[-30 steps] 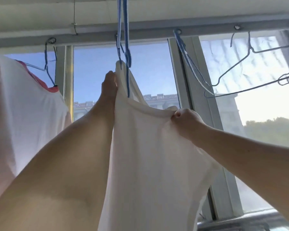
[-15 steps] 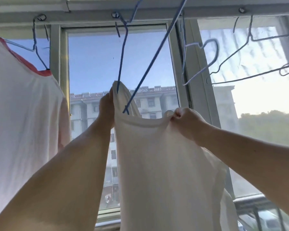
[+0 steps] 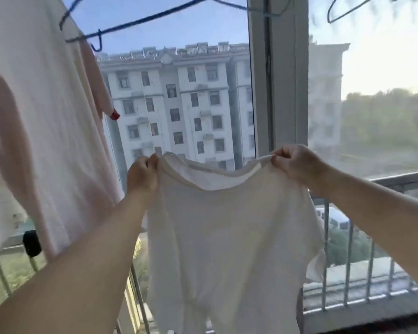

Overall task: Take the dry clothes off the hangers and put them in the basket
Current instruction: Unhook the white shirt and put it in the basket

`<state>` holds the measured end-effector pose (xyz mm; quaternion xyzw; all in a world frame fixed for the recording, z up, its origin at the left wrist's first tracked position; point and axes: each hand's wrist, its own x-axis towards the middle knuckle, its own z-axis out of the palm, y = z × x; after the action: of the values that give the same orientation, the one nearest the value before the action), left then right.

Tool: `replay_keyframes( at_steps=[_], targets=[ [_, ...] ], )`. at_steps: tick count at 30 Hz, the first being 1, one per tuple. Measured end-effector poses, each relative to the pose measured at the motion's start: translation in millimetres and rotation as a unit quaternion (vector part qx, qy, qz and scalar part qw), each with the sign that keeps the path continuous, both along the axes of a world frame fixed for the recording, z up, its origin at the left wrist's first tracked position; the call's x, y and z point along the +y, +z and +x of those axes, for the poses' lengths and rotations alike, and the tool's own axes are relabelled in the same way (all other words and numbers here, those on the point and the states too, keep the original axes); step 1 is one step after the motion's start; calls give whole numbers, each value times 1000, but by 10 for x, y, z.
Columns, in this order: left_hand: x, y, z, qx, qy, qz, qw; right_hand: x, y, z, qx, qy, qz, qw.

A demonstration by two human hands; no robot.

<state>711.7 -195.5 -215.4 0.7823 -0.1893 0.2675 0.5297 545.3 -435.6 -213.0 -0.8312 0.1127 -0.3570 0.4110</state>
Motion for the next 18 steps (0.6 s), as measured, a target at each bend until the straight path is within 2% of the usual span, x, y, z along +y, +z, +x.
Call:
replay_keyframes(
  at_steps=[3, 6, 10, 13, 16, 18],
  targets=[
    [26, -349, -110, 17, -11, 63, 998, -164, -347, -168, 36, -12, 15, 999],
    [-25, -646, -293, 39, -28, 111, 993, -345, -642, -436, 90, 21, 50, 994],
    [-96, -892, -476, 66, -84, 122, 987, -601, -848, -782, 158, 18, 45, 986],
    [-187, -1070, -678, 149, -170, 100, 969, -822, -1015, -963, 156, -11, 49, 987],
    [-286, -1218, -882, 259, -231, 111, 931, -1013, -1198, -1085, 124, -35, 85, 988],
    [-373, -1338, -969, 290, -255, 125, 914, -1114, -1317, -1148, 128, -37, 107, 985]
  ],
)
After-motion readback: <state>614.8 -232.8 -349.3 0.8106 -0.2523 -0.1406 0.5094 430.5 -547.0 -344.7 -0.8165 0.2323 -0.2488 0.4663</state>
